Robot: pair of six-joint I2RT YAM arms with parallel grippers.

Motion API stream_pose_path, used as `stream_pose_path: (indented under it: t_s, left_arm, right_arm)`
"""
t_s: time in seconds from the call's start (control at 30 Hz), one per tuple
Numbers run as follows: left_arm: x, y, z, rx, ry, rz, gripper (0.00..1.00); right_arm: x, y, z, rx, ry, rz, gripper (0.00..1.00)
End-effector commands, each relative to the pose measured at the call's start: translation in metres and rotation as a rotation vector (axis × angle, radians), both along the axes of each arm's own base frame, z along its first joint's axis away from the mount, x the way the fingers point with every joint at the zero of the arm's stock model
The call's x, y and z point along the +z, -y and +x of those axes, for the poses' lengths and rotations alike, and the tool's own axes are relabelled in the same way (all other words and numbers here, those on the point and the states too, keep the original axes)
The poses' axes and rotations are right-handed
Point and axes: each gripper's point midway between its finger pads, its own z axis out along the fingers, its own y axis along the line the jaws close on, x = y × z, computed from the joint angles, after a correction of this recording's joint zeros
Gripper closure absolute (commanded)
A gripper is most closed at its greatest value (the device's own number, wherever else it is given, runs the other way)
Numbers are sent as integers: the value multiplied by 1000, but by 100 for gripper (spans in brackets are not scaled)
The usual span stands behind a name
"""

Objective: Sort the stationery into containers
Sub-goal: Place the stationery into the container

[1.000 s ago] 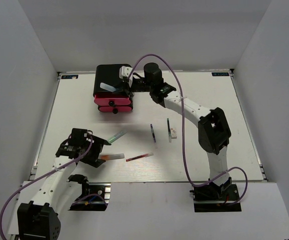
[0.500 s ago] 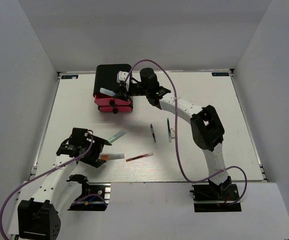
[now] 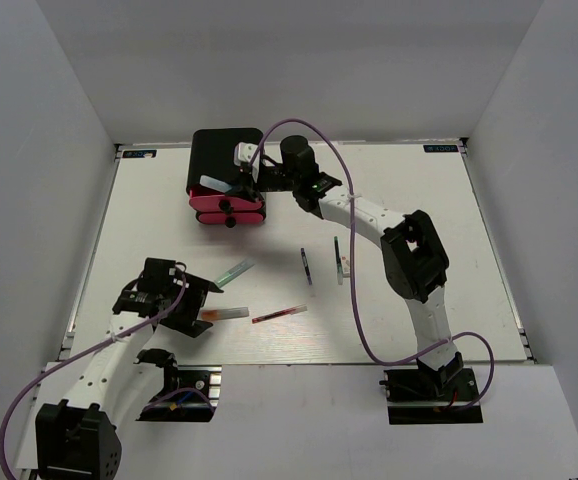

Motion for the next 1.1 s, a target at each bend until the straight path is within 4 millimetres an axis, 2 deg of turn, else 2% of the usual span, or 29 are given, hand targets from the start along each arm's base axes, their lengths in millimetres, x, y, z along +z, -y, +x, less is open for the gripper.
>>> stream_pose_path:
  t_s: [0.0, 0.03, 0.1, 0.3, 0.53, 0.63, 0.87, 1.07]
  left_arm:
    - [0, 2, -2, -3, 9, -11, 6]
    - [0, 2, -2, -3, 10, -11, 6]
    - [0, 2, -2, -3, 10, -11, 6]
    - [0, 2, -2, -3, 10, -11, 6]
    - [1, 2, -1, -3, 19, -13, 6]
    - [0, 2, -1, -3, 10, -11, 6]
    - [0, 4, -2, -7, 8, -19, 6]
    - [0, 4, -2, -7, 8, -19, 6]
  right_arm:
    - [32, 1, -13, 51, 34, 57, 86]
    - [41, 1, -17, 60, 37, 73, 86]
    - [42, 2, -23, 76, 12, 77, 86]
    - [50, 4, -21, 67, 18, 105, 86]
    - [72, 3, -25, 84, 37, 160, 86]
    - [72, 2, -23, 73, 31, 164, 88]
    - [65, 2, 3, -37, 101, 165, 88]
    - [57, -1, 17, -72, 132, 153, 88]
